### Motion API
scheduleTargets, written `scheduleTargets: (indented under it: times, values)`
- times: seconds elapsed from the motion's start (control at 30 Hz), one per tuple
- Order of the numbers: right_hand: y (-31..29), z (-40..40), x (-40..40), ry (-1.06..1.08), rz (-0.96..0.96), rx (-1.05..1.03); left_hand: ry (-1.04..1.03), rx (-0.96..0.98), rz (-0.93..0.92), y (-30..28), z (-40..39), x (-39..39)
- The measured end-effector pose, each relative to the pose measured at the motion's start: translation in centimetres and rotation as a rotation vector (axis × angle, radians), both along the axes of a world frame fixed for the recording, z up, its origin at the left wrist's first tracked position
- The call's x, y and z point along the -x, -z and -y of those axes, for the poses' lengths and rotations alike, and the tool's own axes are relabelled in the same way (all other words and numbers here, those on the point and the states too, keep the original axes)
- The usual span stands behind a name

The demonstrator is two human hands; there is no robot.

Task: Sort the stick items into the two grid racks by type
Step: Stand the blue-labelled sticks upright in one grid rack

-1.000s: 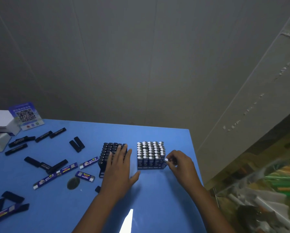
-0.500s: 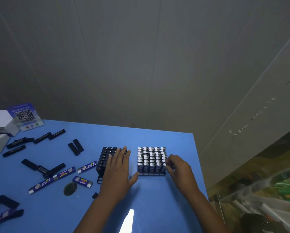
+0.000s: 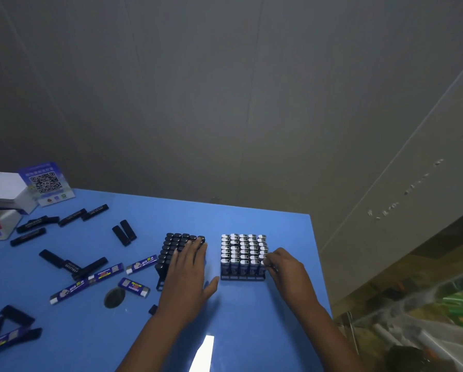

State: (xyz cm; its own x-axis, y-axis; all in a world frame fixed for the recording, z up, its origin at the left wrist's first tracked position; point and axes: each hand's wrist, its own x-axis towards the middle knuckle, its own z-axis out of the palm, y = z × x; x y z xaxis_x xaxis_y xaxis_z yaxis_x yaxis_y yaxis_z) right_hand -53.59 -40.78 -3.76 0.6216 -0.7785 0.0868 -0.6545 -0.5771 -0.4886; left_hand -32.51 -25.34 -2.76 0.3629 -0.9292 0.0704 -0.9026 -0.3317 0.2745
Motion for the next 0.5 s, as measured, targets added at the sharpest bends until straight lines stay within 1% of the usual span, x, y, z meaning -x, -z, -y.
scheduleTargets:
  times: [0.17,0.3,0.5]
  values:
    - [-2.2,-0.8,-0.5,0.014,-0.118,0.079,-0.019,0.024,0.031,-1.1,-1.3,-0.4]
    - [-4.1,-2.4,-1.7,0.005,-0.147,0.133,-0.05,0.07,0.018,-2.7,-2.7,-1.0]
    - [-6.5,-6.5,-4.0,-0.051,-0.132,0.189,-0.086,0.106,0.022,-5.1,-6.5,-2.5]
